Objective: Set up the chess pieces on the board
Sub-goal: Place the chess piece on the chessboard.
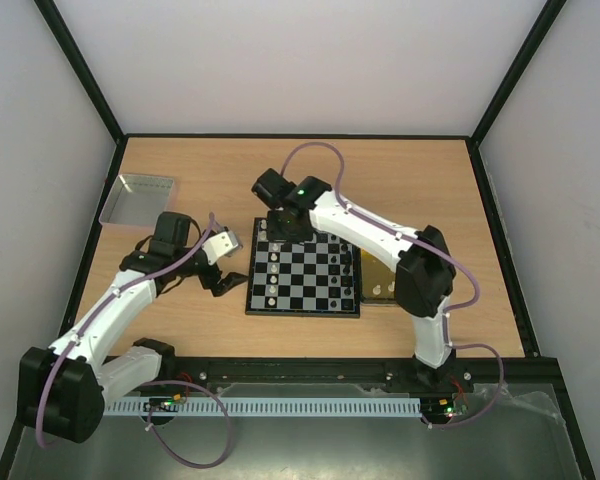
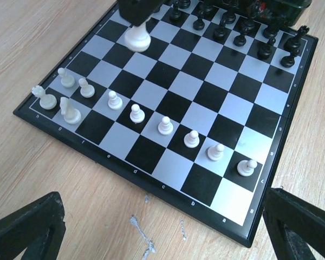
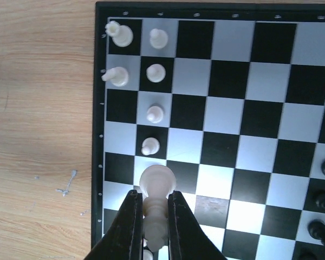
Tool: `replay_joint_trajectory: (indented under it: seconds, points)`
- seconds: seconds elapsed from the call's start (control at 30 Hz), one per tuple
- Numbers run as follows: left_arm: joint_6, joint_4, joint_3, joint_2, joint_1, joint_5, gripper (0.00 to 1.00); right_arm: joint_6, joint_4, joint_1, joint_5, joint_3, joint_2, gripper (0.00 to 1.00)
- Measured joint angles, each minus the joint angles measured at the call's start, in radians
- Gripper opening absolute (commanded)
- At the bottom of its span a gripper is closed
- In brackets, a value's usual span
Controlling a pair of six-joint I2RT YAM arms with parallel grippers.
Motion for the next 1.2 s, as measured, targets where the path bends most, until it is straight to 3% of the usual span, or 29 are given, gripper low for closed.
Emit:
replay_joint_trajectory:
  seconds: [0.2, 0.4, 0.6, 1.2]
  points:
    - [-0.015, 0.026, -0.017, 0.005, 0.020, -0.002, 0.99, -0.005, -0.039, 0.051, 0.016, 0.098, 0.085, 0.02]
    - [-0.025, 0.046, -0.025, 0.005, 0.066, -0.010, 0.91, -0.010, -0.065, 0.082, 0.017, 0.175, 0.163, 0.02]
    - [-0.022, 0.065, -0.042, 0.006, 0.088, -0.007, 0.96, -0.016, -0.074, 0.096, 0.011, 0.218, 0.218, 0.02]
    - [-0.023, 0.066, -0.053, 0.015, 0.131, 0.026, 0.97, -0.036, -0.069, 0.105, -0.003, 0.219, 0.282, 0.02]
